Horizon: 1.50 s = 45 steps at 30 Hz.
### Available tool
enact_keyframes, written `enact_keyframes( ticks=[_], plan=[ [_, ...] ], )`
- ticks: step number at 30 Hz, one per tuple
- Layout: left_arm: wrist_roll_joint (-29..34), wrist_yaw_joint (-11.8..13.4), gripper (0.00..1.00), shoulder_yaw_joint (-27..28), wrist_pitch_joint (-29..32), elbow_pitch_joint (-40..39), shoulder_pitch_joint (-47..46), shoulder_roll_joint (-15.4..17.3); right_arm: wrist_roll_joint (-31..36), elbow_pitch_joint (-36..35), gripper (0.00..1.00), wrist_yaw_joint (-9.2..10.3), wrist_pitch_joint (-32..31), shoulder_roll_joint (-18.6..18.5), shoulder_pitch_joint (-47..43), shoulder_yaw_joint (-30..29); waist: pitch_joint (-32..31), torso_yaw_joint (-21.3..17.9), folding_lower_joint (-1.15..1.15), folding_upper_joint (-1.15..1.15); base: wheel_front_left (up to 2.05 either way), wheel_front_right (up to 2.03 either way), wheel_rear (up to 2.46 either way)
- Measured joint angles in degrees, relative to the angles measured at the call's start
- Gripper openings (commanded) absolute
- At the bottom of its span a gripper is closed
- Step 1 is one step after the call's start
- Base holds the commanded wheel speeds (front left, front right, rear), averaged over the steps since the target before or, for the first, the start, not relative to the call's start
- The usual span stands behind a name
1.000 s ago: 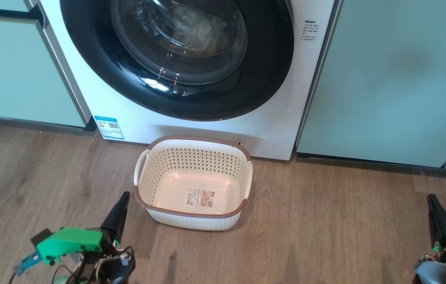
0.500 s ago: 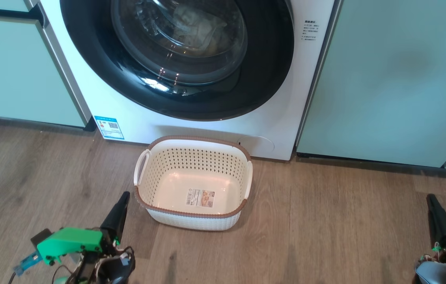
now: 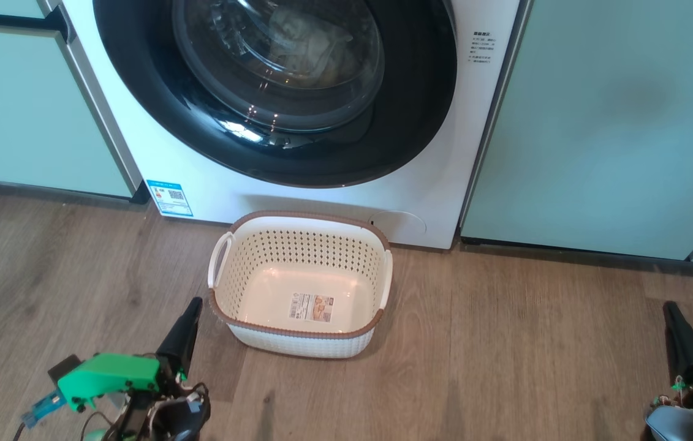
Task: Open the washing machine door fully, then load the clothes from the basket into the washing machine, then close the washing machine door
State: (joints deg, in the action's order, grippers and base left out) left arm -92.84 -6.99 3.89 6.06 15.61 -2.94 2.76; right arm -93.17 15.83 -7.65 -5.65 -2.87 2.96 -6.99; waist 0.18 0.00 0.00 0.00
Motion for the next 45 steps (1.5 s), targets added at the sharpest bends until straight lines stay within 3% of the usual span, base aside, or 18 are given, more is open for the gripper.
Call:
enact_keyframes(
  ticks=[45],
  plan=[
    [0.09, 0.0, 0.0, 0.19, 0.05, 0.0, 0.0, -0.11, 0.42, 0.01, 0.0, 0.0, -0.27, 0.1, 0.0, -0.18, 0.0, 0.0, 0.0, 0.0, 0.0, 0.0, 0.0]
  ],
)
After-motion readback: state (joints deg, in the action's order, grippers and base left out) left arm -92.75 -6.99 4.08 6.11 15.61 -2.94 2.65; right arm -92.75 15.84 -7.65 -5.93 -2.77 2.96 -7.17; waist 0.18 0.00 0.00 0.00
